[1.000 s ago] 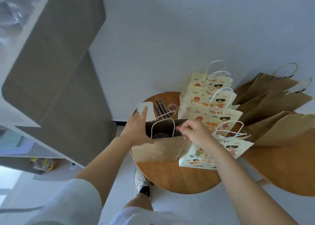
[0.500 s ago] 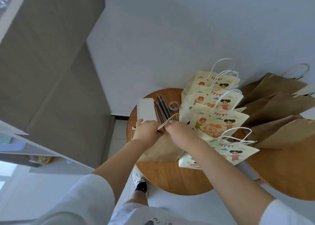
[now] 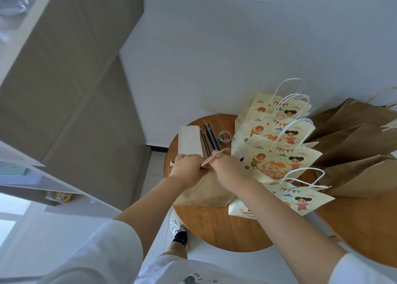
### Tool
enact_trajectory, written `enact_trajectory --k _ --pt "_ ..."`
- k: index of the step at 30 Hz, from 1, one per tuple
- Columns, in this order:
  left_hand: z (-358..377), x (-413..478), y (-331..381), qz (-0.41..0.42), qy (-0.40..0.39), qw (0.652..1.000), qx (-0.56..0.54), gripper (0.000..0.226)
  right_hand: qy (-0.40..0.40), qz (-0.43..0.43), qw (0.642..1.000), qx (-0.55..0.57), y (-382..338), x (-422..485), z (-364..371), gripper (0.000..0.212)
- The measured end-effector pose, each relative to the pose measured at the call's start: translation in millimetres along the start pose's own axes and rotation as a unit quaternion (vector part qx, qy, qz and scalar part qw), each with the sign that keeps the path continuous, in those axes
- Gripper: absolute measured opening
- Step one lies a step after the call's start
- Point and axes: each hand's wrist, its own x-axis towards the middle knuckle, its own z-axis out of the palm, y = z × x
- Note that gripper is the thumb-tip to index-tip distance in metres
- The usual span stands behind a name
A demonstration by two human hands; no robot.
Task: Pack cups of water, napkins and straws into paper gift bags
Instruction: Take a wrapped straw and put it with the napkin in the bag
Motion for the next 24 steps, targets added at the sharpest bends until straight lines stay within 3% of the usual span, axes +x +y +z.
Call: enact_trajectory --k 2,6,8,10,12,14,15,17,19,20,21,24 --pt "-2.0 -0.5 -0.2 -0.004 -0.012 1.0 0.008 0.024 0.075 -0.011 0.997 0.02 -1.1 -9.2 14.2 0.011" --pt "-3.1 -4.2 -1.2 0.004 -0.014 0.999 0.049 0.034 0.138 0.018 0.988 0.059 -0.7 -26.7 49.1 0.035" --pt "-3.2 -7.2 -2.8 0.007 -0.01 0.996 0.092 0.036 0.106 0.047 0.991 0.066 -5.0 -35.7 53.6 0.05" --pt "-2.4 -10.0 -3.2 0.01 -0.02 0.991 0.135 0.03 0.012 0.089 0.995 0.052 -7.3 -42.5 52.0 0.065" --pt "-0.4 -12.6 -0.6 -0.003 -0.03 0.988 0.15 0.032 -0.092 0.123 0.979 0.137 -6.2 -51.5 49.1 0.068" --pt "2.9 -15.7 1.0 -0.027 -0.025 0.99 0.133 0.036 -0.129 0.144 0.947 0.255 -6.2 -57.2 42.5 0.074" --pt "4.6 -17.4 0.8 -0.033 -0.014 0.992 0.122 0.038 -0.102 0.146 0.937 0.299 -5.1 -61.2 42.5 0.074" --pt "7.5 -22.8 -3.2 -0.027 0.015 0.994 0.105 0.039 0.071 0.136 0.937 0.315 -1.7 -71.8 38.9 0.059" --pt "10.8 -33.5 -10.7 -0.008 0.045 0.995 0.088 0.036 0.254 0.115 0.938 0.204 4.9 -84.2 35.0 0.039" --pt "12.4 -40.8 -14.3 0.011 0.067 0.994 0.083 0.032 0.283 0.101 0.942 0.152 7.9 -88.6 32.8 0.039" --pt "14.2 -49.1 -17.4 0.037 0.09 0.992 0.081 0.027 0.259 0.085 0.955 0.117 9.5 -90.8 30.3 0.047" --pt "14.8 -74.3 -22.3 0.106 0.149 0.979 0.087 0.015 0.045 0.073 0.995 0.059 7.3 -96.1 15.4 0.07"
